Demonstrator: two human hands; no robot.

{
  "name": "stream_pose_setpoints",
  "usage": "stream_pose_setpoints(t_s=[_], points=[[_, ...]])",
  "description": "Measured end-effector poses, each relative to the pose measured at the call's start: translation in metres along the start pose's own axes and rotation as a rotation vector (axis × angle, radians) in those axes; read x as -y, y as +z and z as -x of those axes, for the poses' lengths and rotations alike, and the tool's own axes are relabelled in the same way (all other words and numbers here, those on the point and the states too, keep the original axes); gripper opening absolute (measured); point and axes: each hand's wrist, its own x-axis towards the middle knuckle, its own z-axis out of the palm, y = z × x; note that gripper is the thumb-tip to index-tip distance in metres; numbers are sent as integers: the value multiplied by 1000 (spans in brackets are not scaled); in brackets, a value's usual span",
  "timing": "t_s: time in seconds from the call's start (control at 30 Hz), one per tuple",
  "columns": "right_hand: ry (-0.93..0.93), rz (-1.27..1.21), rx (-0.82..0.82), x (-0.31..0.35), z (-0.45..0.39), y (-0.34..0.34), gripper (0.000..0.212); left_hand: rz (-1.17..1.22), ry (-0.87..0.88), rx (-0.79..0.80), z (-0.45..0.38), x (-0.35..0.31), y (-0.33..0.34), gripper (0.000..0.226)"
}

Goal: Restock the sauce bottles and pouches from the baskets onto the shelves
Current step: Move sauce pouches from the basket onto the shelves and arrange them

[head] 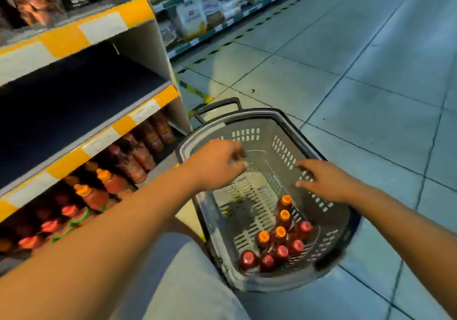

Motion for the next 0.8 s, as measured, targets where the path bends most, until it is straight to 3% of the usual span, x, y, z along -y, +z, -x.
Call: stream_pose_setpoints(t_s=[0.27,0.4,0.67,0.8], points=[[62,206,197,-36,-60,72,30,-198,-82,447,-88,-38,149,32],[104,291,315,-43,-94,103,31,-252,-143,657,-95,-32,203,17],[160,378,418,-47,-130,146,26,-264,-180,736,-74,-15,265,49],[127,360,318,-56,-127,154,23,-187,-120,729,-80,-11,275,61]])
